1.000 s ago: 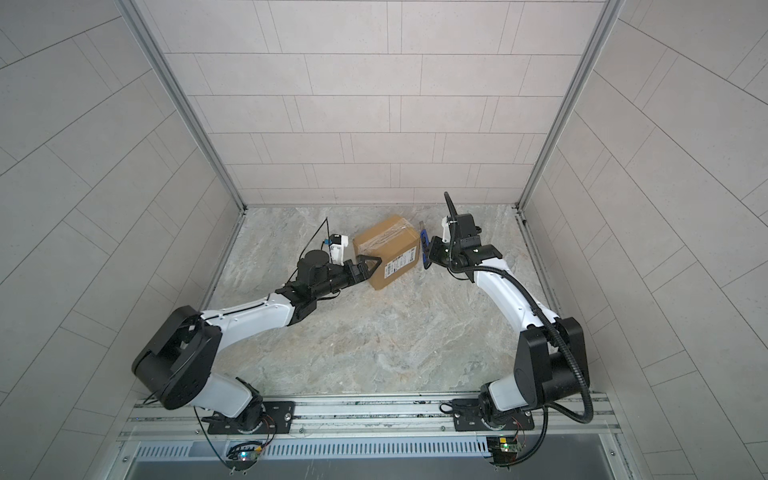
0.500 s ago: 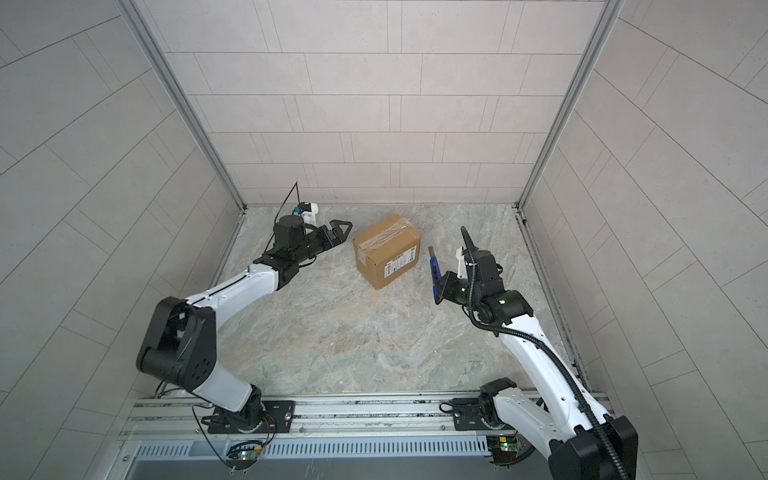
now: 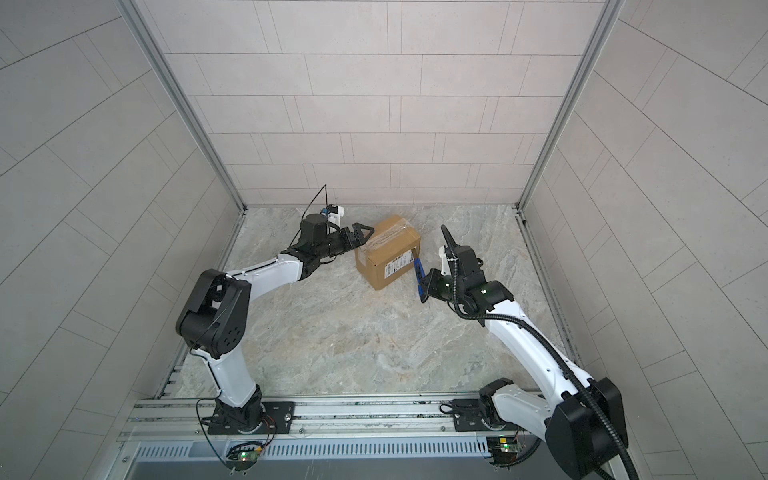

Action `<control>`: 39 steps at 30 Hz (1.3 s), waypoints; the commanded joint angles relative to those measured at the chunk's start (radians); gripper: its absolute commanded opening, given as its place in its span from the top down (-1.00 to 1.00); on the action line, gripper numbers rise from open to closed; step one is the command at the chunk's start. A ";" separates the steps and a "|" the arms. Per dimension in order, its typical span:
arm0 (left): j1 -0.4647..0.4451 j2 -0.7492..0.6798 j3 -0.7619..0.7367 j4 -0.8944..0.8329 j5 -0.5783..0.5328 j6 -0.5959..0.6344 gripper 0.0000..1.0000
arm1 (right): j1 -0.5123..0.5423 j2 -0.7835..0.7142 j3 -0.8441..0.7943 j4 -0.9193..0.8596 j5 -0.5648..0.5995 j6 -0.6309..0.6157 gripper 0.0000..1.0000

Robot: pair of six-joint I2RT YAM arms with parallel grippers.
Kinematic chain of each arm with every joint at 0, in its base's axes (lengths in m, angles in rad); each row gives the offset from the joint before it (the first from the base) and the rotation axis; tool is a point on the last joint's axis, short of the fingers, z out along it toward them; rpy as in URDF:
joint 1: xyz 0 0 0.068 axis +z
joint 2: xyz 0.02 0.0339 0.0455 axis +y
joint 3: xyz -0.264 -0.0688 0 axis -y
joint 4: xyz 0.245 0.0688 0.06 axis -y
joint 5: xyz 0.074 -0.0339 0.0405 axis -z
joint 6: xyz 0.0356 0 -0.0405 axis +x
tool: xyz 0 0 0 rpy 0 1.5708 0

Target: Unpack the express box

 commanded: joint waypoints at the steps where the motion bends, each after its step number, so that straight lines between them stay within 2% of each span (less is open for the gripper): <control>1: -0.015 -0.069 -0.070 0.101 0.027 -0.047 -0.99 | 0.003 0.032 0.047 0.059 -0.026 -0.024 1.00; 11: -0.085 -0.233 -0.256 0.188 -0.022 -0.117 -0.99 | 0.015 0.124 0.105 0.086 -0.075 -0.049 1.00; 22: -0.096 -0.366 -0.344 0.108 -0.094 -0.100 -1.00 | 0.095 0.136 0.083 0.131 -0.069 -0.009 1.00; 32: -0.096 -0.412 -0.379 0.077 -0.124 -0.097 -0.99 | 0.097 0.071 0.041 0.088 -0.027 0.003 1.00; 39: -0.095 -0.475 -0.404 -0.016 -0.183 -0.033 -1.00 | 0.092 -0.110 0.020 -0.043 0.023 0.015 1.00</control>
